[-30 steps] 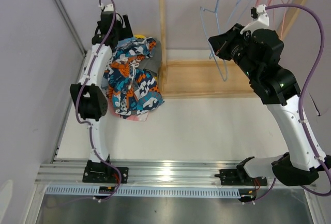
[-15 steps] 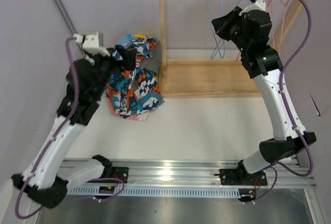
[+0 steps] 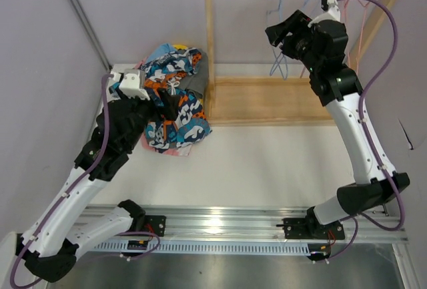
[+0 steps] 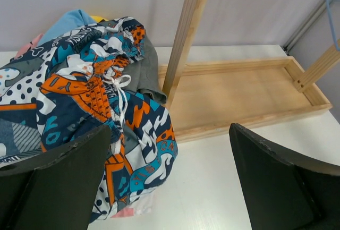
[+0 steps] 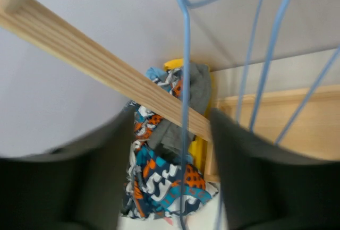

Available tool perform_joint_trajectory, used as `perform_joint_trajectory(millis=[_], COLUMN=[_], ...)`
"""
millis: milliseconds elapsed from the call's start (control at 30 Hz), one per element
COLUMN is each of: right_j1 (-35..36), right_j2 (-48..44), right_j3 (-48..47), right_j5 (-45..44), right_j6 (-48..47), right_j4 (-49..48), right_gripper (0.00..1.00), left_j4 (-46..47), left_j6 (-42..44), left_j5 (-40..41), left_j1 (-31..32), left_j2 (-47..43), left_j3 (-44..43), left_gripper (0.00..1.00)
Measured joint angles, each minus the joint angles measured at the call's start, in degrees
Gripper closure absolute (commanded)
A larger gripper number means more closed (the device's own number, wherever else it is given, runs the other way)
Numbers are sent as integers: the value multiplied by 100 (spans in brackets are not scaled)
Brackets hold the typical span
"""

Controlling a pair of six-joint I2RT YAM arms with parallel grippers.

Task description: Remove the shorts from the hanger

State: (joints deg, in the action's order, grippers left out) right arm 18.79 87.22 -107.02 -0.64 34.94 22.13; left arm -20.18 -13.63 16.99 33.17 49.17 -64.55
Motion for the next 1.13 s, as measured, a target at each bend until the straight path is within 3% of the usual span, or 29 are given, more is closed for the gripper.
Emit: perform_joint_trajectory(millis=[33, 100, 333, 500, 867, 1133], right_j1=[13, 37, 205, 426, 280, 144], right_j2=[-155, -503, -1690, -2734, -5259, -5466], right_j3=[155, 452, 1005, 1082, -210, 118], right_j5=[-46, -111, -273, -302, -997, -1104], right_j6=[-20, -35, -76, -345, -1729, -2024], right_j4=[2, 13, 120, 678, 2138, 2645], right_gripper=[6, 0, 1, 1, 1, 0], left_j4=[-46, -103, -501, -1115, -2085, -2601], left_j6=[-7, -35, -164, -210, -179, -122], left_j5=[11, 42, 87, 85, 372, 538], left_j1=[31, 74, 208, 299, 308, 308], left_j2=[-31, -114, -433, -629, -1639, -1585], left_j3=[0, 0, -85, -656, -2277, -2406], left_gripper=[1, 1, 1, 1, 1, 1])
